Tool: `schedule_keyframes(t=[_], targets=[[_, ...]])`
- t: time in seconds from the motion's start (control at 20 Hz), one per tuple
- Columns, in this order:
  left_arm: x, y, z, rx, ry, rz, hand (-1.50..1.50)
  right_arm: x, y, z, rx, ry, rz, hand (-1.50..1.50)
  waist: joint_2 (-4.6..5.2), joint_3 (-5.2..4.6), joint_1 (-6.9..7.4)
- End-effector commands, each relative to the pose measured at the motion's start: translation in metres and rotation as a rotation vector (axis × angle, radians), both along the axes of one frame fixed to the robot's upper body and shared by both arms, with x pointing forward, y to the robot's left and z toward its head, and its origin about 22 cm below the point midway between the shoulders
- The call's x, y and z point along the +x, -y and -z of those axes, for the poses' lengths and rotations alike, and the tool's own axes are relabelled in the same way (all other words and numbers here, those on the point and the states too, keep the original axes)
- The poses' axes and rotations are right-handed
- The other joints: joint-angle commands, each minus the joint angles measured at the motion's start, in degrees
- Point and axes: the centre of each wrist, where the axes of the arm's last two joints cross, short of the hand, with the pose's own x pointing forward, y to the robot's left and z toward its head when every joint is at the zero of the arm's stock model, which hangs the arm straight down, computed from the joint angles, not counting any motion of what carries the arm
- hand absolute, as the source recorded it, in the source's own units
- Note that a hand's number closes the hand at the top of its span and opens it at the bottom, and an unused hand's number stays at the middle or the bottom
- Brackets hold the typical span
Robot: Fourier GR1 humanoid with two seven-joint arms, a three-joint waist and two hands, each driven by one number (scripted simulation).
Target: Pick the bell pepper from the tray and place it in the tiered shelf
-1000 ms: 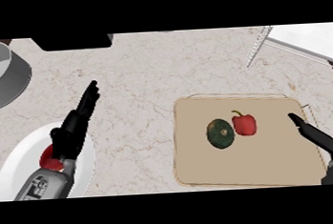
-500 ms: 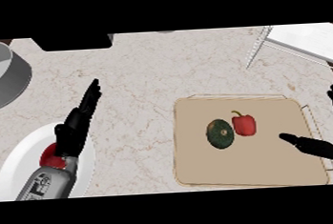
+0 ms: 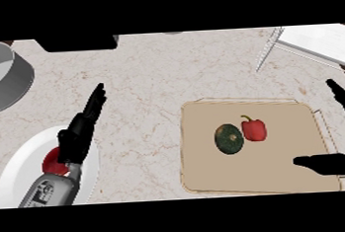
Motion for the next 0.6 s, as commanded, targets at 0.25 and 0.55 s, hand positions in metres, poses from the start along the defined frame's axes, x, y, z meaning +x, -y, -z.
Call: schedule_keyframes(t=[0.25,0.55], targets=[[0.014,-0.003,-0.015,-0.004,0.006,-0.005,0.0,-0.002,-0.053,-0.045,-0.201,-0.16,0.02,-1.5,0.12,0.18,0.1],[-0.011,-0.006,-0.002,-0.008,0.015,0.007,0.0,-0.01,-0.087,-0.04,-0.178,-0.151,0.038,-1.5,0.07,0.2,0.26]])
